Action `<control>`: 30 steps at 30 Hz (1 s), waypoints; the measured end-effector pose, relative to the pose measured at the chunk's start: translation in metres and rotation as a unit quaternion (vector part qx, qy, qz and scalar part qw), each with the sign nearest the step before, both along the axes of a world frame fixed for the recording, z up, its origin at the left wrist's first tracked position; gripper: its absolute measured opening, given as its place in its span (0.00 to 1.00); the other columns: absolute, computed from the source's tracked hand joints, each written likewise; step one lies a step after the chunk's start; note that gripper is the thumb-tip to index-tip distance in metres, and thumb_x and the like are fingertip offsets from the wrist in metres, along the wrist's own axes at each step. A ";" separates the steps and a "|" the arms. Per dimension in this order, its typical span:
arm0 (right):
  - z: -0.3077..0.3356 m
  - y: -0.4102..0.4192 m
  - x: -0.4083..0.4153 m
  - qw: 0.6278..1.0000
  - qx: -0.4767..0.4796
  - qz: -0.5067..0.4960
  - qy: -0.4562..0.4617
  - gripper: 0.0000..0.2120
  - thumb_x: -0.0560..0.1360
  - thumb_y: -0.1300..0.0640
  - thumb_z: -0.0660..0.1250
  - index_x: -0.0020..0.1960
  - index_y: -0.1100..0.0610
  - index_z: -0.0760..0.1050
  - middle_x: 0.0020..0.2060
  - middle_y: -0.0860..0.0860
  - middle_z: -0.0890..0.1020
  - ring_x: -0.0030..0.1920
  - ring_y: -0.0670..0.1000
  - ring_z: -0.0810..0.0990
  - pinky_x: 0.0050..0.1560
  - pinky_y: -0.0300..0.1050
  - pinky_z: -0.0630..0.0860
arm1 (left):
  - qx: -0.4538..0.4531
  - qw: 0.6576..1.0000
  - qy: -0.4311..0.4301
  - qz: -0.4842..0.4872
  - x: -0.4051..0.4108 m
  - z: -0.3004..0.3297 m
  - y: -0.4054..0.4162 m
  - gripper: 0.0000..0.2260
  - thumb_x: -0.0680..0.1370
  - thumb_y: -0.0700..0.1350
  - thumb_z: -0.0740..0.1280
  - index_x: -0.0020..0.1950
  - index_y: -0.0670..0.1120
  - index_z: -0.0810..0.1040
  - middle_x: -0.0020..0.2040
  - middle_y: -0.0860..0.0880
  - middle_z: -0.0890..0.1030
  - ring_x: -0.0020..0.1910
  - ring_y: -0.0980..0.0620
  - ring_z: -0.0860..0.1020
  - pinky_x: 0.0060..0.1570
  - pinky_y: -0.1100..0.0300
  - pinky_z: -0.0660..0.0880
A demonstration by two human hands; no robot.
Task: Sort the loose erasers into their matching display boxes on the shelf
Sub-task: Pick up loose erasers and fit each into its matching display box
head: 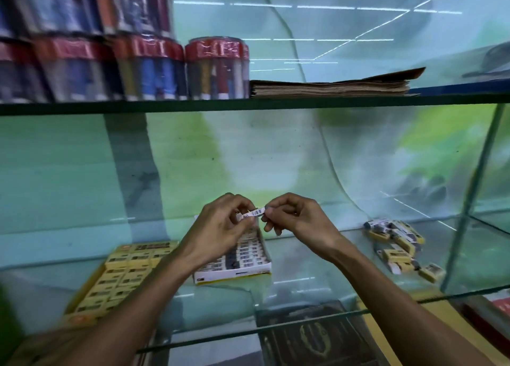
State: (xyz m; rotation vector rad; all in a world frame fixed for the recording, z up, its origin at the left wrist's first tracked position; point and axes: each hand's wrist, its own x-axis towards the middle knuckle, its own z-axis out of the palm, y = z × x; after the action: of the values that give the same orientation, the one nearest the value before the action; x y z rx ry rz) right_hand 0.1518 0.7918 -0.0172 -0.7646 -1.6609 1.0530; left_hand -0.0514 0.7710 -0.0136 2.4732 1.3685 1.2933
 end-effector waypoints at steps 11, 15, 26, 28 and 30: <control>-0.015 0.020 -0.023 0.988 0.020 -0.094 -0.120 0.02 0.76 0.58 0.69 0.49 0.55 0.79 0.39 0.51 0.85 0.37 0.47 0.83 0.40 0.41 0.76 | -0.045 0.993 0.076 0.082 -0.068 -0.010 -0.001 0.07 0.76 0.50 0.71 0.52 0.51 0.81 0.45 0.57 0.79 0.39 0.64 0.74 0.40 0.64 0.70; -0.022 0.023 -0.013 0.982 0.018 -0.130 -0.137 0.03 0.76 0.59 0.68 0.48 0.53 0.79 0.39 0.49 0.86 0.38 0.48 0.83 0.46 0.45 0.79 | -0.077 0.984 0.133 0.094 -0.070 -0.020 0.003 0.07 0.76 0.53 0.71 0.52 0.53 0.82 0.45 0.58 0.79 0.39 0.63 0.73 0.39 0.63 0.68; -0.023 0.018 -0.002 0.981 0.023 -0.143 -0.132 0.04 0.76 0.61 0.67 0.48 0.53 0.79 0.38 0.49 0.85 0.37 0.47 0.82 0.44 0.40 0.78 | -0.070 0.973 0.156 0.157 -0.065 -0.024 0.006 0.05 0.75 0.51 0.72 0.48 0.53 0.80 0.46 0.56 0.80 0.46 0.56 0.75 0.41 0.59 0.69; -0.024 0.017 0.001 0.980 0.026 -0.148 -0.132 0.04 0.76 0.61 0.67 0.47 0.53 0.79 0.38 0.49 0.85 0.37 0.48 0.82 0.45 0.42 0.78 | -0.066 0.971 0.159 0.167 -0.064 -0.025 0.006 0.05 0.74 0.52 0.72 0.47 0.53 0.80 0.45 0.56 0.80 0.45 0.56 0.76 0.41 0.59 0.70; -0.024 0.015 0.006 0.979 0.028 -0.154 -0.131 0.05 0.76 0.62 0.67 0.47 0.53 0.79 0.38 0.50 0.85 0.39 0.50 0.83 0.46 0.44 0.79 | -0.062 0.968 0.168 0.178 -0.063 -0.026 0.007 0.05 0.74 0.53 0.72 0.46 0.54 0.80 0.46 0.57 0.79 0.47 0.56 0.76 0.42 0.59 0.72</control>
State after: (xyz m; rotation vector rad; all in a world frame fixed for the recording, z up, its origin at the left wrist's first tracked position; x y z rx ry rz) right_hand 0.1575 0.8068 -0.0416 -1.1214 -1.7132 0.7057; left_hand -0.1147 0.7781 -0.0398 2.5232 1.9779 0.8129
